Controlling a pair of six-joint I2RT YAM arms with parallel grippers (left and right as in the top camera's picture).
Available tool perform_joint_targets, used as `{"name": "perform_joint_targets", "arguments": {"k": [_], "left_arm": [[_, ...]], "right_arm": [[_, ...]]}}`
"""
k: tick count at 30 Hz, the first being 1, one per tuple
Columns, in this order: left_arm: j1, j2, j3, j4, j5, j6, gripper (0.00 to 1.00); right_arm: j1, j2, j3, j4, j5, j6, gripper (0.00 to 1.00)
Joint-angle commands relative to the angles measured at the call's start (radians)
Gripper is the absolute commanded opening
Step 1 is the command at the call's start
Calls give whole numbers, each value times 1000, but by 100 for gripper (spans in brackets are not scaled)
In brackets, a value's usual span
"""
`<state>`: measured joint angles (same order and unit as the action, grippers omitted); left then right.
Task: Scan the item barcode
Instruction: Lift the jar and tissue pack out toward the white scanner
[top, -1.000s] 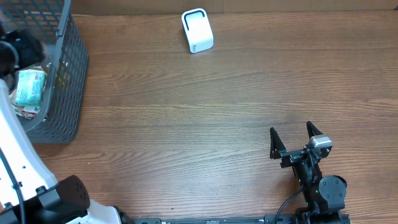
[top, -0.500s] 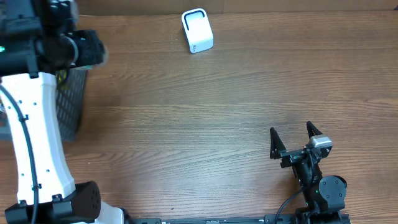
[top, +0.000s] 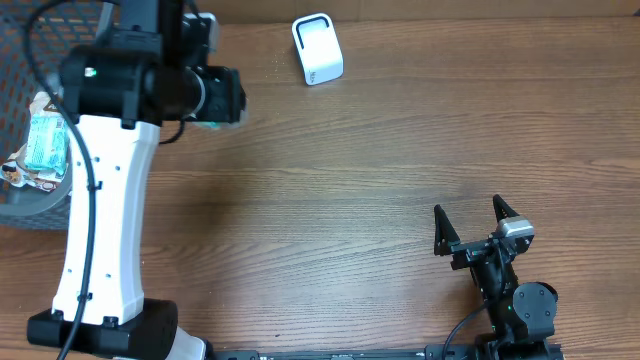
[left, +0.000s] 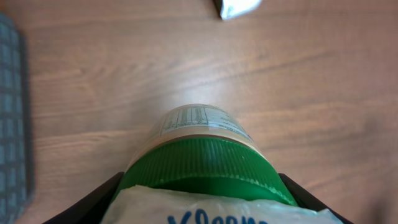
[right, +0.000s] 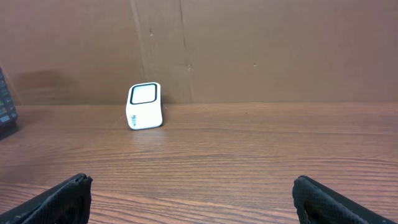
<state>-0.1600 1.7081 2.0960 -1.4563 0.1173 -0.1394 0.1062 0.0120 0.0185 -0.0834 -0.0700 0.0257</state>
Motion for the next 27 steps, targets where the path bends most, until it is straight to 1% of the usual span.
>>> {"name": "perform_joint_targets", "arguments": {"k": [1,5,7,14,17,19,24,27], "left_arm": [[-62,43,-2,-21,-5,-27,17],[-117,105,-2,-32,0,-80,14],[-140,133,-2,-32,26,-79,9],[-182,217,-2,-27,147,-79,10],[-197,249,-2,-29,150,-79,6],[-211,269,-2,-29,151,-86,7],[-255,314,-2,-11,149,-132,13],[-289,332,-2,6,115,-171,15]], "right_arm": [[5,-9,-11,3,13,-1,100],[5,-9,-11,3,13,-1,100],[5,-9,-11,3,13,-1,100],[5,-9,-11,3,13,-1,100],[5,-9,-11,3,13,-1,100],[5,-9,-11,3,13,-1,100],[5,-9,-11,3,13,-1,100],[5,-9,-11,3,13,-1,100]]}}
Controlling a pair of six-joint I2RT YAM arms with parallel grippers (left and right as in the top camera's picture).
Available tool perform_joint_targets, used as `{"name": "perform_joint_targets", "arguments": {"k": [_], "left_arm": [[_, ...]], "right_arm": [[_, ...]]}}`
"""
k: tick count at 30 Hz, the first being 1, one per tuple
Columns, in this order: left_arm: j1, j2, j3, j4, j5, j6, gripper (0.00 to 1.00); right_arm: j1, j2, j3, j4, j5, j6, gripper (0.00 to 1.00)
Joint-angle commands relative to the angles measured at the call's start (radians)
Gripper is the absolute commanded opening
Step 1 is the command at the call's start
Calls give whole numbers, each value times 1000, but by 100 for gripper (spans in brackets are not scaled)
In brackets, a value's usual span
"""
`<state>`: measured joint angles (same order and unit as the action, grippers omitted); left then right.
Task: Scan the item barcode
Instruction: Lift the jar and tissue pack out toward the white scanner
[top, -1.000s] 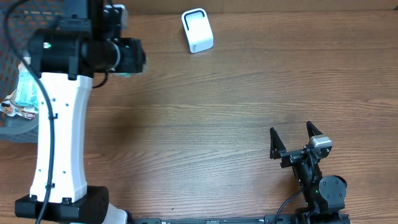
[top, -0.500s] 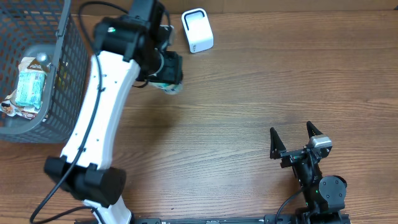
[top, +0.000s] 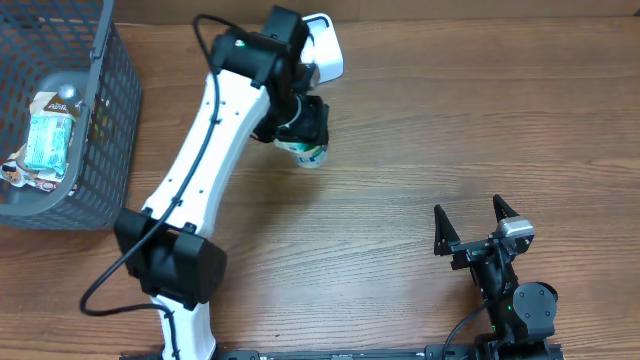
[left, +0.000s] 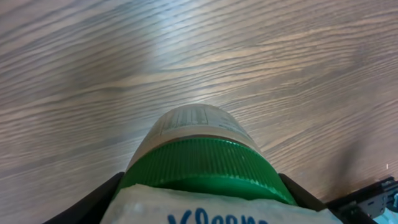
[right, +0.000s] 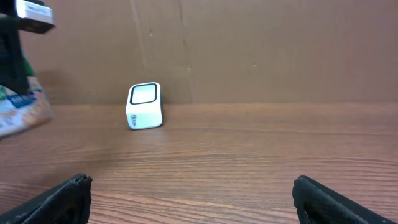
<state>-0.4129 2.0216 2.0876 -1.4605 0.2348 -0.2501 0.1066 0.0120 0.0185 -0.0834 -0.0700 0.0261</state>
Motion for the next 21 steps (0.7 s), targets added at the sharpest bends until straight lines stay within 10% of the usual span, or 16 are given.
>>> {"name": "perform_joint_targets", "arguments": {"k": [1,11,21], "left_arm": [[-52,25,6,18,-29,-91,15],[-207,58,6,100,-231,-410,15],[-282,132,6,139,-246,-468,16]], "right_arm": [[5,-9,-11,3,13,-1,100],[5,-9,-11,3,13,-1,100],[5,-9,-11,3,13,-1,100]]}}
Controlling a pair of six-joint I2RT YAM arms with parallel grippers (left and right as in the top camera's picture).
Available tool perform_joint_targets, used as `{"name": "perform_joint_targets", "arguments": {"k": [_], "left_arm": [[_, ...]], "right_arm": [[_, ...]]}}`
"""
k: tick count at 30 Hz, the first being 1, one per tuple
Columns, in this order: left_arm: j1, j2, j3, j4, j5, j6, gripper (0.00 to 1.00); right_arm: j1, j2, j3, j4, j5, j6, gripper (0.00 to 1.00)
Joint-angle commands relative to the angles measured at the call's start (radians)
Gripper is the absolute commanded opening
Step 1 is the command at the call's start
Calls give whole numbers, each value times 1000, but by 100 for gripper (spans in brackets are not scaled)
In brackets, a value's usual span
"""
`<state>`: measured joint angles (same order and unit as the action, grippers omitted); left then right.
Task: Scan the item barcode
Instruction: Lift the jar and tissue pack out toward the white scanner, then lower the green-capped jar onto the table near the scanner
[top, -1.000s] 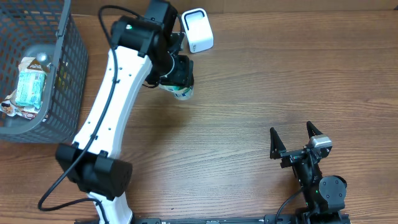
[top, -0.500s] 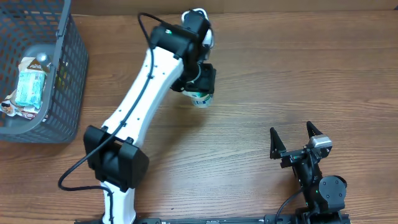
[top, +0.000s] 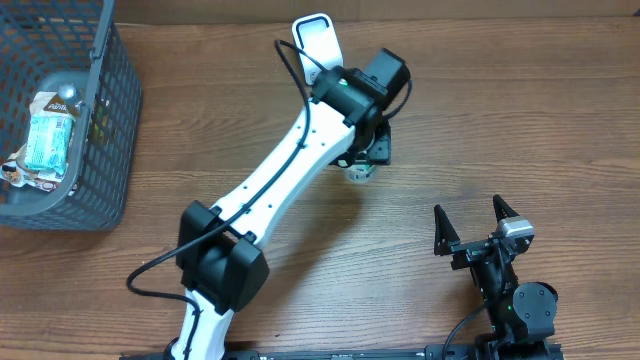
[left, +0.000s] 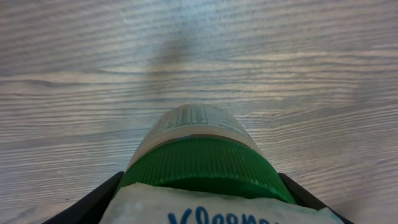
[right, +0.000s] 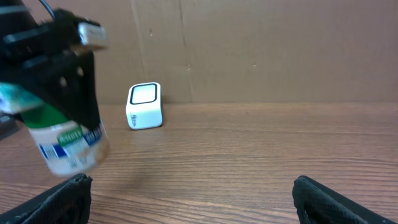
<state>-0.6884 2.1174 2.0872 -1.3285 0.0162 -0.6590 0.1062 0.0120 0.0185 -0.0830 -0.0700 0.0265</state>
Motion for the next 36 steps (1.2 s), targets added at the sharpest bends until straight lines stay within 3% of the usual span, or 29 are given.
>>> {"name": "perform_joint_targets", "arguments": {"k": [1,7,36], "left_arm": [[-8,42,7,8,-27,-73,16],[-8,74,7,12,-27,-158,17],[-12,90,6,77,-79,-158,19]], "right_arm": [[5,-9,-11,3,13,-2,100],[5,-9,-11,3,13,-2,100],[5,-9,-11,3,13,-2,100]]}}
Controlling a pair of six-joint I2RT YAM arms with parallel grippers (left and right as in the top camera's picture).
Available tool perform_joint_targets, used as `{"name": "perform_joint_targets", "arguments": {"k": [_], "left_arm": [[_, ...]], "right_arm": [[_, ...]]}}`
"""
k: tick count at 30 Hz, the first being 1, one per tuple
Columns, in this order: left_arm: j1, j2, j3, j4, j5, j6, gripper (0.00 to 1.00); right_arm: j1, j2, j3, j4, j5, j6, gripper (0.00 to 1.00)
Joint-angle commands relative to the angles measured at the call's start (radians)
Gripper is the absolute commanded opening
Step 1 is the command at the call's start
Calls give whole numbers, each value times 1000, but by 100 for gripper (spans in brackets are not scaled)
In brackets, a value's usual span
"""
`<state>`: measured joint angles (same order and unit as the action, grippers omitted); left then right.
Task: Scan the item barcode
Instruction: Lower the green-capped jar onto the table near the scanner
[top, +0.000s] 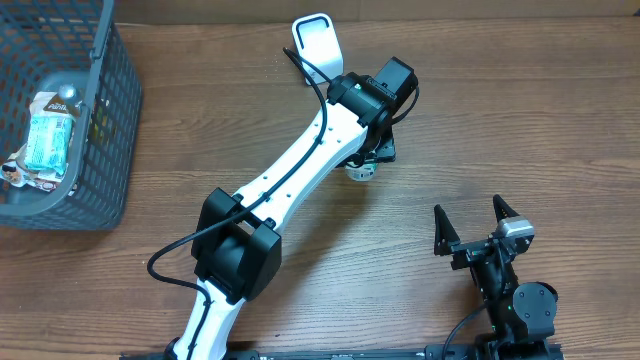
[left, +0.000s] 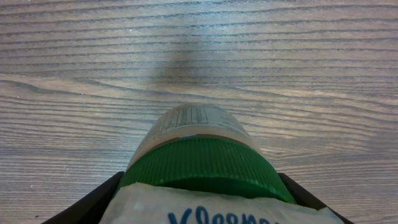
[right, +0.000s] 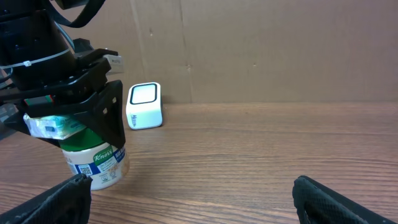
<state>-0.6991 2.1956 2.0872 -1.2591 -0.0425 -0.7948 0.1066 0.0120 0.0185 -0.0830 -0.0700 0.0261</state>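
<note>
A Knorr jar (right: 96, 167) with a green lid (left: 202, 165) stands upright, its base at or just above the wood. My left gripper (left: 202, 208) is shut on the lid, with a white Kleenex packet (left: 205, 208) pinched on top. From overhead the jar (top: 361, 171) peeks out below the left gripper (top: 379, 150), which is in front of and to the right of the white scanner (top: 316, 36). The scanner (right: 144, 106) has its dark-framed window on top. My right gripper (top: 468, 209) stands open and empty near the front edge, well away from the jar.
A grey wire basket (top: 112, 100) at the far left holds a plastic bottle (top: 47, 140) and other packets. A brown cardboard wall (right: 261, 50) runs behind the table. The left arm (top: 290, 200) stretches diagonally across the middle of the table.
The jar was held tilted and higher in the right wrist view. Now it is upright and lower, down near the table and slightly to the right. The right gripper has not moved.
First my left gripper held the jar at the far left, beside the basket. Then the jar was just in front of the scanner. After that it hung tilted to the right of the scanner, and now it is upright, low over the table there.
</note>
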Motion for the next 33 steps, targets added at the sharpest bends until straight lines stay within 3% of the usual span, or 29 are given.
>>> {"name": "perform_joint_targets", "arguments": {"k": [1,24,33], "left_arm": [[-2,13,6,10,-20,-22,19],[-18,153,5,94,-14,-25,20],[-22,154,1,102,-12,-26,37]], "right_arm": [[5,-9,-11,3,13,-1,100],[5,-9,-11,3,13,-1,100],[5,-9,-11,3,13,-1,100]]}}
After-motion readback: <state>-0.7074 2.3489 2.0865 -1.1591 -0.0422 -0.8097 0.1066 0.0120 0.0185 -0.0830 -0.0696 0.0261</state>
